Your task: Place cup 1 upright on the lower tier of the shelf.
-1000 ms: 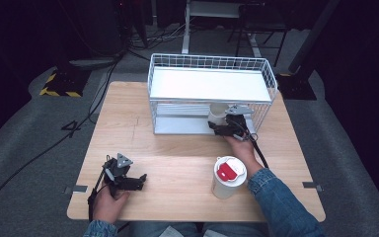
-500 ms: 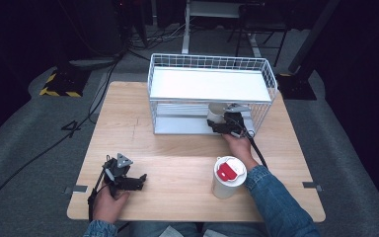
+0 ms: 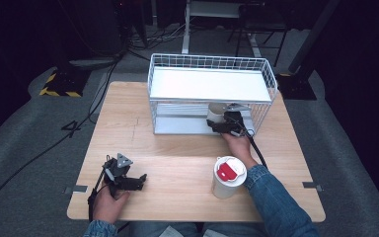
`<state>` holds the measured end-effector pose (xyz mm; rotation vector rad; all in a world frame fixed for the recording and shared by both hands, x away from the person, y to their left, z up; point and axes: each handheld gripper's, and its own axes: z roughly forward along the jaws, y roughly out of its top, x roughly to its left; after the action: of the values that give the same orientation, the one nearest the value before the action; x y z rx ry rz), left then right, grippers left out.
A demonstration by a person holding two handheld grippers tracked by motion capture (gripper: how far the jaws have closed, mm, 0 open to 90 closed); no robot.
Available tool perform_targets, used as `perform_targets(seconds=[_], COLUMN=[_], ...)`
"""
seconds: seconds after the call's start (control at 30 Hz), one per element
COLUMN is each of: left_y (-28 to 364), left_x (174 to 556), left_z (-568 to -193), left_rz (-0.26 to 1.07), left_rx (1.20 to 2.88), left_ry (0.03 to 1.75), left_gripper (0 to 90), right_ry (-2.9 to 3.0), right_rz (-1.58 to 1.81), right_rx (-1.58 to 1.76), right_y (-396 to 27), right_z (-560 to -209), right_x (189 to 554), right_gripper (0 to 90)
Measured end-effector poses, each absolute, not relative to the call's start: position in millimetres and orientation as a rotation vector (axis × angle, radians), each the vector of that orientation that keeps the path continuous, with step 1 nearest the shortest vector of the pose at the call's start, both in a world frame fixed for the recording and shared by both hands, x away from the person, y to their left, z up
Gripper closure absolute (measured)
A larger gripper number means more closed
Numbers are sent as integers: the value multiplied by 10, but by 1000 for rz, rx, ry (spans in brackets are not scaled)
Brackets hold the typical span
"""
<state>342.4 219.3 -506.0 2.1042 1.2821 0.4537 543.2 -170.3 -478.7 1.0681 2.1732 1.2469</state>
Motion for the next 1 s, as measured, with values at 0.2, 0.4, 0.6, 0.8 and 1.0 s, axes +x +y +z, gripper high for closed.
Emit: perform_targets(seconds=[0.2, 0.4, 0.6, 0.8, 1.0], left_y=[2193, 2193, 2193, 2192, 2178], left_x=[3424, 3423, 3423, 3424, 3422], left_z=[-5060, -5060, -5060, -5060, -5061], left_rz=[454, 454, 454, 454, 459], left_rx=[2104, 2104, 2104, 2105, 2100], left_ry=[1282, 1282, 1282, 1283, 1291], left_gripper=[7, 7, 7, 6, 6], right_ry=[2180, 2170, 2154, 2153, 2171], right_rz=[1258, 1256, 1246, 1219, 1241], right_rx=[1087, 1084, 1068, 1030, 1031], right_y=[-1708, -1735, -1755, -1794, -1910], right_z=[-4798, -4768, -4757, -4702, -4625], right_x=[5438, 5409, 5355, 5256, 5084], right_gripper=[104, 84, 84, 84, 84])
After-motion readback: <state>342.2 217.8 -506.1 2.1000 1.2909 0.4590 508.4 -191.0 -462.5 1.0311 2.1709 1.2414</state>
